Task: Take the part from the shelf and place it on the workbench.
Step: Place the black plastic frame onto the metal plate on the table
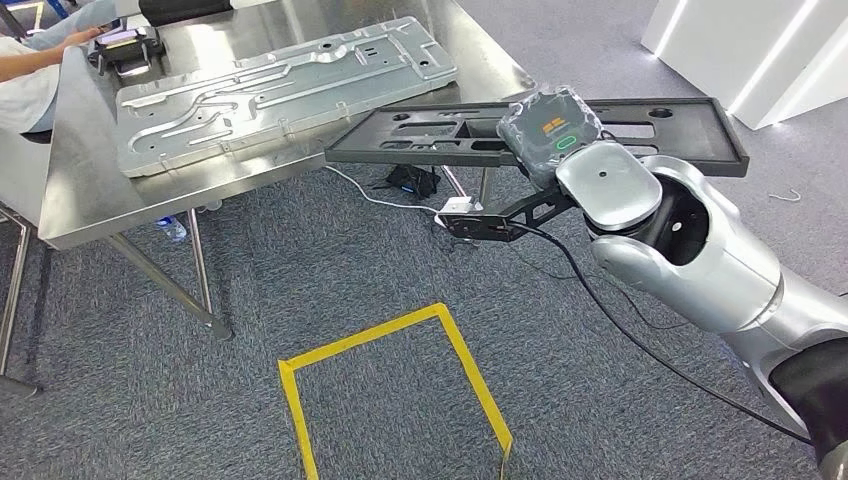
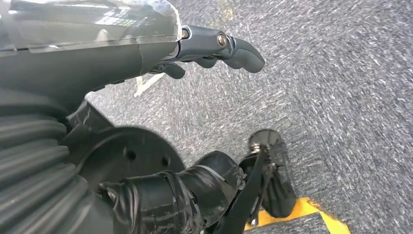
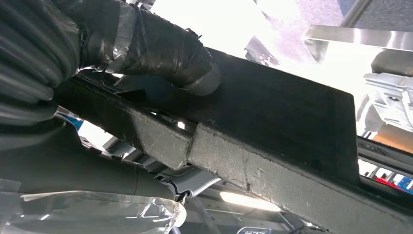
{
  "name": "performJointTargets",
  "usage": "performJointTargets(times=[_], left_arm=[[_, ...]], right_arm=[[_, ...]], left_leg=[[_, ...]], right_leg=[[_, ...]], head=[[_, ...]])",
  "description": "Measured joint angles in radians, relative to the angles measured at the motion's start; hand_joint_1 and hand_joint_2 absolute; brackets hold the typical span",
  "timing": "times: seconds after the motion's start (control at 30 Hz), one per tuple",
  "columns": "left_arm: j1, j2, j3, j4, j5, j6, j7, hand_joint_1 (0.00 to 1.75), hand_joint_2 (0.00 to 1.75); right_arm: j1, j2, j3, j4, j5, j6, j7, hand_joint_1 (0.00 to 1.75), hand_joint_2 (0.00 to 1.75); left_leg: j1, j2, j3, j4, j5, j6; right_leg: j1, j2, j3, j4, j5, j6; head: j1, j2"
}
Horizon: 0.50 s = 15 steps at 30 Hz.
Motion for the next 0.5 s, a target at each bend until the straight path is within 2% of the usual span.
performJointTargets(times=[0.07, 0.13, 0.2, 0.27, 0.33, 0.4, 0.43, 0.5], left_arm=[[0.000, 0.000, 0.000, 0.000, 0.000, 0.000, 0.000, 0.00, 1.75], [0.000, 0.000, 0.000, 0.000, 0.000, 0.000, 0.000, 0.00, 1.75], [0.000, 0.000, 0.000, 0.000, 0.000, 0.000, 0.000, 0.00, 1.75], [0.000, 0.000, 0.000, -0.001, 0.000, 0.000, 0.001, 0.00, 1.75], [0.000, 0.000, 0.000, -0.003, -0.001, 0.000, 0.002, 0.00, 1.75], [0.001, -0.001, 0.000, -0.004, -0.003, 0.000, 0.002, 0.00, 1.75], [0.001, -0.002, 0.000, -0.004, -0.004, 0.000, 0.002, 0.00, 1.75], [0.001, -0.004, 0.000, -0.004, -0.005, 0.001, 0.002, 0.00, 1.75]], right_arm=[[0.000, 0.000, 0.000, 0.000, 0.000, 0.000, 0.000, 1.75, 1.75], [0.001, 0.000, 0.000, 0.000, 0.000, 0.000, 0.000, 1.75, 1.75], [0.001, 0.000, 0.000, 0.001, -0.001, 0.000, 0.000, 1.75, 1.75], [0.000, 0.000, 0.000, 0.002, -0.002, 0.000, 0.000, 1.75, 1.75], [-0.001, 0.000, 0.000, 0.003, -0.002, 0.000, 0.000, 1.75, 1.75], [0.000, 0.000, 0.000, 0.004, -0.002, 0.000, 0.000, 1.75, 1.75], [-0.001, -0.001, 0.000, 0.005, -0.002, 0.000, 0.000, 1.75, 1.75], [-0.003, -0.001, 0.000, 0.005, -0.002, 0.000, 0.000, 1.75, 1.75]], left_leg=[[0.001, 0.002, -0.044, 0.077, -0.024, -0.002], [0.001, 0.002, -0.051, 0.088, -0.025, -0.002], [0.001, 0.002, -0.059, 0.087, -0.009, -0.001], [-0.004, 0.001, -0.006, -0.055, 0.073, 0.015], [-0.011, 0.001, 0.054, -0.201, 0.139, 0.030], [-0.009, 0.001, 0.065, -0.222, 0.147, 0.037], [-0.007, 0.002, 0.072, -0.233, 0.151, 0.042], [-0.005, 0.003, 0.083, -0.247, 0.156, 0.051]], right_leg=[[0.000, -0.002, 0.002, -0.001, -0.002, -0.002], [0.001, -0.002, 0.002, -0.001, -0.003, -0.003], [0.001, -0.002, 0.005, -0.001, -0.005, -0.003], [0.003, 0.000, 0.014, -0.005, -0.010, 0.002], [0.005, 0.001, 0.022, -0.016, -0.011, 0.015], [0.005, 0.001, 0.026, -0.022, -0.011, 0.026], [0.006, -0.001, 0.022, -0.010, -0.020, 0.029], [0.009, -0.003, -0.018, 0.078, -0.066, 0.030]], head=[[0.000, 0.000], [0.000, 0.000], [0.000, 0.000], [0.000, 0.000], [0.001, 0.000], [0.002, 0.000], [0.003, 0.000], [0.006, 0.000]])
